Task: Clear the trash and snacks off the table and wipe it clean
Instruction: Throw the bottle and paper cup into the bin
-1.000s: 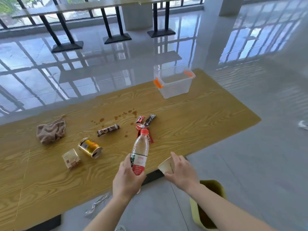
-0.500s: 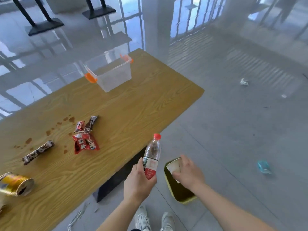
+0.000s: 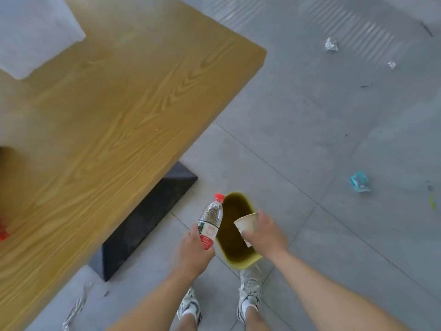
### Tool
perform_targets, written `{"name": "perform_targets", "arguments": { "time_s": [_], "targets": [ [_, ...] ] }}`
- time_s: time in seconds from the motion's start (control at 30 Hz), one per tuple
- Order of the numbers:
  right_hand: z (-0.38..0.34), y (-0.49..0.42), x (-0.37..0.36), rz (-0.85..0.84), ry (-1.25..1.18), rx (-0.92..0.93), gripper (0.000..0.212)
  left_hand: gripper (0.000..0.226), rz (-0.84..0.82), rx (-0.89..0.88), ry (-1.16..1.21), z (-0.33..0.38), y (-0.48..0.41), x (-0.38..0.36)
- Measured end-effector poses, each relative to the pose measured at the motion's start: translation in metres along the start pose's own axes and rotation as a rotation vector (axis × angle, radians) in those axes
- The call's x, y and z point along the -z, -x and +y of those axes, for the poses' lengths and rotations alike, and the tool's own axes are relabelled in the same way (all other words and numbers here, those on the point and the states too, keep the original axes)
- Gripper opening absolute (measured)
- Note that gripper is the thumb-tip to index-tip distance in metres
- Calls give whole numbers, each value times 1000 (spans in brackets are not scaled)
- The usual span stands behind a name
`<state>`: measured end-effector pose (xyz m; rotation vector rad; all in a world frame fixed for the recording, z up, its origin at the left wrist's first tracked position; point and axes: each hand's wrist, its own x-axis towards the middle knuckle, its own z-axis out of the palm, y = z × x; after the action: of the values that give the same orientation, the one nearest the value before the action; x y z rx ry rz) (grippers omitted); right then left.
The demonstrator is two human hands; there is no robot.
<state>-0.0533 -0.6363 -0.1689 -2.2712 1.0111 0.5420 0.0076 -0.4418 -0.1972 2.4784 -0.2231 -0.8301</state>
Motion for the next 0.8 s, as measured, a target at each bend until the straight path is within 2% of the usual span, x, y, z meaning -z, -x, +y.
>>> {"name": "perform_targets", "arguments": {
  "time_s": [0.1, 0.27, 0.4, 0.57, 0.63, 0.8],
  "targets": [
    [17, -29, -27, 0, -30, 0, 78, 64, -40, 70, -43, -5, -28, -33],
    [63, -79, -78, -122, -23, -64, 90, 66, -133, 226, -68, -14, -61, -106],
    [113, -118, -104, -154, 23, -117, 83, 65, -203, 302, -64, -4, -89, -167],
    [149, -158, -146, -202, 39, -134, 88, 87, -221, 351, -80, -6, -134, -226],
    [156, -172, -161, -209, 19, -124, 87, 93, -205, 342, -109, -12, -149, -242],
    [173, -204, -181, -170, 69, -30, 60, 73, -150, 150, -261, -23, -174, -269]
  ]
}}
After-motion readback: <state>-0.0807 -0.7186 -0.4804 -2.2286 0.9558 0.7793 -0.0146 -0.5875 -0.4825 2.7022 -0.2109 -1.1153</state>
